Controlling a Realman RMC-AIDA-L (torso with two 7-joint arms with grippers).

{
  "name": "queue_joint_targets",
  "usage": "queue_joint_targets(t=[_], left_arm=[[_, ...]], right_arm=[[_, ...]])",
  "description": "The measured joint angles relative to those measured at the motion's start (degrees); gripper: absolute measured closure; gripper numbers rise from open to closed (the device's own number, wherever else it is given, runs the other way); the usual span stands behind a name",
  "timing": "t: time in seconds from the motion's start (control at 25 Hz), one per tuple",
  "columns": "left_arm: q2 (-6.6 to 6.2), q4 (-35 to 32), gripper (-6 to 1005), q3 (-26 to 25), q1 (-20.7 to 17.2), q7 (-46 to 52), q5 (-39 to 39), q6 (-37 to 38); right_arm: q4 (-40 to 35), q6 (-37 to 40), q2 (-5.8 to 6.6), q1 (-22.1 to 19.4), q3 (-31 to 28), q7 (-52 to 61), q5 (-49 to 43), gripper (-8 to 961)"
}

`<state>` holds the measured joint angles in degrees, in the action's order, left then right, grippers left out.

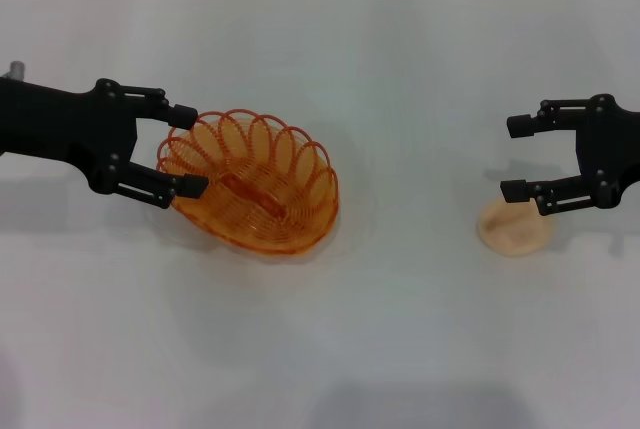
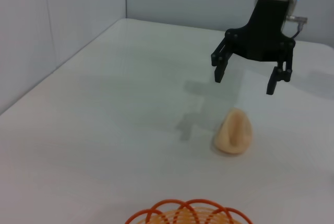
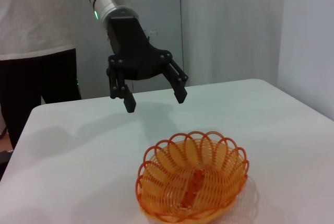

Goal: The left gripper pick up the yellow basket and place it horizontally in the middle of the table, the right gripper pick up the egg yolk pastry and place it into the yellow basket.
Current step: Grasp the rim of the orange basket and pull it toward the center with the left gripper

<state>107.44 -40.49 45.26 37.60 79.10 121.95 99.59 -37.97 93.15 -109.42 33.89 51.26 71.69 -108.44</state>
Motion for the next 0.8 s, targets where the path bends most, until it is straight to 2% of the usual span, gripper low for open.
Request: queue_joint_targets(t=[0.8], left_arm=[[0.32,-0.03,148,0.36,0.02,-0.13,0.39,-1.16]], right_arm=[[0.00,-0.24,-0.35,-0.14,-0.02,-0.06,-0.01,155]])
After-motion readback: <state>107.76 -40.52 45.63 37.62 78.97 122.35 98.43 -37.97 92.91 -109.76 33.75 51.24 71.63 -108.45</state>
